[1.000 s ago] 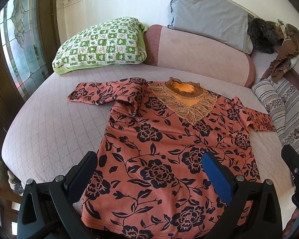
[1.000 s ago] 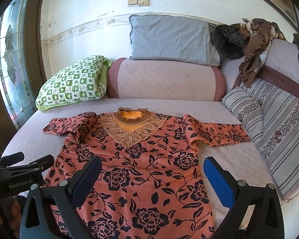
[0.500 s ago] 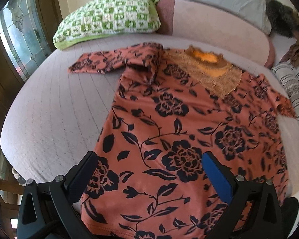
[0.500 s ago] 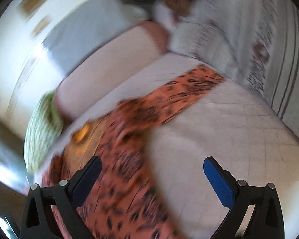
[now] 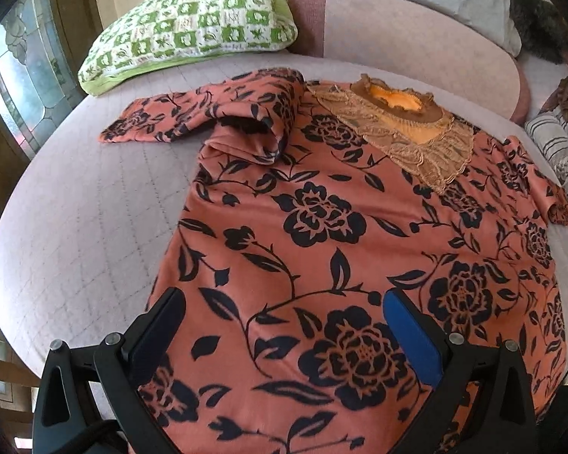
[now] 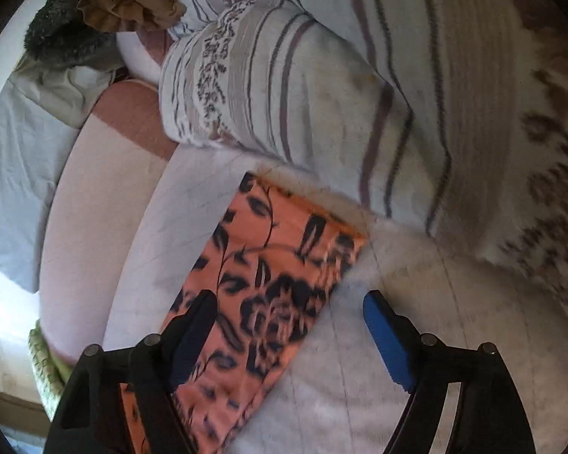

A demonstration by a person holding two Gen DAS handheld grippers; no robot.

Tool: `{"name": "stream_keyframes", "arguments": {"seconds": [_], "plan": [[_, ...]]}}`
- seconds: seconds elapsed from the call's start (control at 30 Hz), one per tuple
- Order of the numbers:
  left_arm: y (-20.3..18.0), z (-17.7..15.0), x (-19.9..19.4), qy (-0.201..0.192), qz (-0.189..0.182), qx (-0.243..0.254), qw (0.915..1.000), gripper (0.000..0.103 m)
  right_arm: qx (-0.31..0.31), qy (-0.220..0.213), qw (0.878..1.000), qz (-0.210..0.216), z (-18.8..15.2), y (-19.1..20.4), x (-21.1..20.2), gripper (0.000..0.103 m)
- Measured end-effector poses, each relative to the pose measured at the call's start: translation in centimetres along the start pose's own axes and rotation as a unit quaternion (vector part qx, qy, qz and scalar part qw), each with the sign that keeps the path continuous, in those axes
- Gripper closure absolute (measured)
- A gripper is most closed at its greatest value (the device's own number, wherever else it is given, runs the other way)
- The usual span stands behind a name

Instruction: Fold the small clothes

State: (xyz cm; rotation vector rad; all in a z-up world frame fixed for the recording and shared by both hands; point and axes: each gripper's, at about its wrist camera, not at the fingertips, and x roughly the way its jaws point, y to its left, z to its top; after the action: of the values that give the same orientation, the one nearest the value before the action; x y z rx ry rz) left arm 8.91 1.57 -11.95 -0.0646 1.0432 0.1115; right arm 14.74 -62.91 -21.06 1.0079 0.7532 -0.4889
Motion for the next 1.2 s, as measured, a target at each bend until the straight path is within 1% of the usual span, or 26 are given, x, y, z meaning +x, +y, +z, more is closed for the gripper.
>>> {"name": "stream_keyframes", "arguments": {"seconds": [0.07, 0.1, 0.13, 0.17, 0.2, 0.23, 0.27, 0.37, 0.47, 0.5, 0.53, 0.57, 0.6, 0.67, 0.7, 0.73, 0.77, 0.83, 0.87, 0.9, 0.93, 0.97, 1.0, 1.03, 1.07, 1.2], "plan": [[0.0, 0.1, 0.7, 0.004, -0.003, 0.000, 1.0000, 0.000, -0.015, -0.004, 1.000, -0.023, 0.4, 1.0, 0.6, 0.023], [0.0, 0.1, 1.0, 0.005, -0.004, 0.000, 1.0000, 0.000, -0.023, -0.005, 0.999, -0.036, 0.4, 1.4, 1.0, 0.032], [0.0, 0.0, 1.1, 0.006, -0.004, 0.000, 1.0000, 0.000, -0.038, -0.004, 0.998, -0.059, 0.6, 2.0, 1.4, 0.039], [0.1, 0.0, 1.3, 0.007, -0.004, -0.002, 1.0000, 0.000, -0.051, -0.004, 0.996, -0.077, 0.8, 2.5, 1.7, 0.054], [0.2, -0.1, 1.4, 0.007, -0.005, -0.003, 1.0000, 0.000, -0.064, -0.002, 0.994, -0.092, 1.1, 3.0, 2.1, 0.079], [0.4, -0.2, 1.4, 0.005, -0.006, -0.006, 1.0000, 0.000, -0.070, 0.003, 0.993, -0.091, 1.2, 3.3, 2.3, 0.085], [0.6, -0.2, 1.2, 0.003, -0.006, -0.007, 1.0000, 0.000, -0.074, 0.004, 0.994, -0.079, 1.3, 3.8, 2.1, 0.094], [1.6, -0.1, 0.7, -0.010, -0.013, -0.020, 0.9997, 0.000, -0.131, -0.021, 0.991, -0.022, -0.1, 8.7, -0.9, 0.094], [3.0, -0.1, 0.3, -0.019, -0.024, -0.044, 0.9986, 0.000, -0.191, -0.039, 0.979, 0.061, -3.5, 15.4, -5.6, 0.094], [3.6, -0.1, 0.1, -0.021, -0.028, -0.054, 0.9980, 0.000, -0.215, -0.039, 0.971, 0.100, -5.6, 18.5, -7.6, 0.094], [4.0, -0.2, -0.1, -0.023, -0.029, -0.059, 0.9976, 0.000, -0.230, -0.039, 0.964, 0.128, -7.4, 20.6, -9.1, 0.094], [4.5, -0.3, -0.4, -0.027, -0.032, -0.065, 0.9970, 0.000, -0.245, -0.035, 0.955, 0.165, -9.9, 23.2, -10.9, 0.094], [4.9, -0.3, -0.7, -0.032, -0.034, -0.069, 0.9966, 0.000, -0.254, -0.029, 0.948, 0.190, -11.9, 25.0, -11.9, 0.094], [5.7, -0.5, -1.4, -0.040, -0.034, -0.075, 0.9958, 0.000, -0.276, -0.013, 0.929, 0.247, -17.4, 29.4, -13.9, 0.094], [6.2, -0.6, -1.8, -0.045, -0.033, -0.080, 0.9953, 0.000, -0.282, -0.004, 0.923, 0.263, -20.0, 30.4, -14.4, 0.094], [6.9, -0.8, -2.3, -0.052, -0.032, -0.089, 0.9941, 0.000, -0.294, 0.009, 0.915, 0.274, -23.2, 31.8, -14.7, 0.092], [7.5, -0.9, -2.6, -0.055, -0.033, -0.097, 0.9932, 0.000, -0.311, 0.025, 0.910, 0.274, -26.4, 33.0, -14.1, 0.090], [8.5, -1.1, -2.8, -0.056, -0.035, -0.110, 0.9917, 0.000, -0.322, 0.080, 0.904, 0.269, -30.9, 34.1, -10.8, 0.065], [8.9, -1.1, -2.7, -0.053, -0.036, -0.115, 0.9913, 0.000, -0.332, 0.103, 0.902, 0.257, -32.9, 34.3, -8.8, 0.017], [9.1, -1.2, -2.7, -0.051, -0.038, -0.118, 0.9910, 0.000, -0.342, 0.122, 0.901, 0.237, -34.8, 33.8, -6.7, 0.004], [9.4, -1.2, -2.7, -0.050, -0.039, -0.119, 0.9908, 0.000, -0.347, 0.148, 0.900, 0.217, -36.3, 32.9, -4.7, 0.004], [9.5, -1.3, -2.9, -0.052, -0.037, -0.119, 0.9909, 0.000, -0.343, 0.181, 0.898, 0.211, -37.2, 31.7, -3.3, 0.004], [9.6, -1.4, -3.0, -0.055, -0.036, -0.117, 0.9909, 0.000, -0.323, 0.205, 0.900, 0.207, -37.5, 29.8, -2.7, 0.005], [9.8, -1.4, -3.0, -0.057, -0.035, -0.117, 0.9909, 0.000, -0.314, 0.204, 0.905, 0.203, -37.2, 28.5, -2.8, 0.005], [9.8, -1.4, -3.0, -0.056, -0.036, -0.117, 0.9909, 0.000, -0.308, 0.191, 0.911, 0.199, -36.2, 27.0, -3.3, 0.005], [8.9, -0.4, -2.2, -0.053, -0.052, -0.115, 0.9906, 0.000, -0.263, 0.150, 0.935, 0.183, -31.0, 22.2, -4.9, 0.005]]}}
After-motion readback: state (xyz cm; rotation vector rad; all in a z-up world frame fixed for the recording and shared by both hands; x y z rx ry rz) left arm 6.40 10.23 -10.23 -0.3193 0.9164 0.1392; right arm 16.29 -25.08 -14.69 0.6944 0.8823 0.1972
